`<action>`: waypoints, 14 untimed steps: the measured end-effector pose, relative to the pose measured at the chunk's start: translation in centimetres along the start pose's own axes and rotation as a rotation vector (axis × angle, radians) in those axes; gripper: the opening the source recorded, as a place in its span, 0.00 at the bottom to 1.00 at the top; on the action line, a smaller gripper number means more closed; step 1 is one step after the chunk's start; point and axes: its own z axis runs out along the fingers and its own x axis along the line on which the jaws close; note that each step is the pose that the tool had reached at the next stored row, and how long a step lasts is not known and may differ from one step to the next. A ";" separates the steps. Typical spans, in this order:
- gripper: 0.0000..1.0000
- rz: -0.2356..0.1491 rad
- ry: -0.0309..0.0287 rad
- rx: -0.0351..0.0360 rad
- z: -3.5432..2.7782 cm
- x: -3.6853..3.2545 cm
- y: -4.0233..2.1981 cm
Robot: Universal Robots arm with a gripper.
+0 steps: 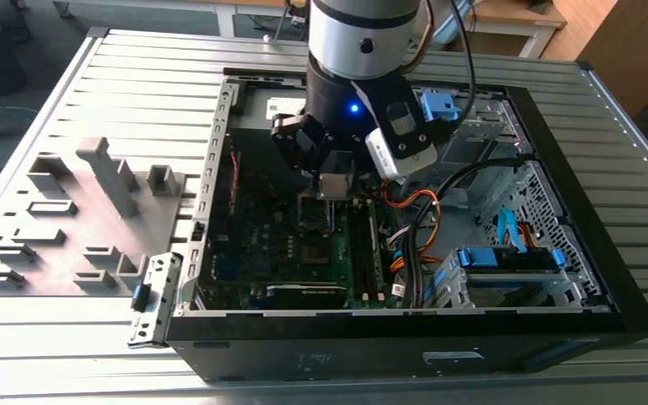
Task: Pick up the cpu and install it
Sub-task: 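Place the cpu into insertion slot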
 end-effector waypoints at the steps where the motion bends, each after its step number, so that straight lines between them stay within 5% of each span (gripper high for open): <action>1: 0.47 0.000 0.0000 0.0001 0.18 0.06 -0.02; 14: 0.47 0.000 0.0000 0.0009 2.33 0.38 -0.72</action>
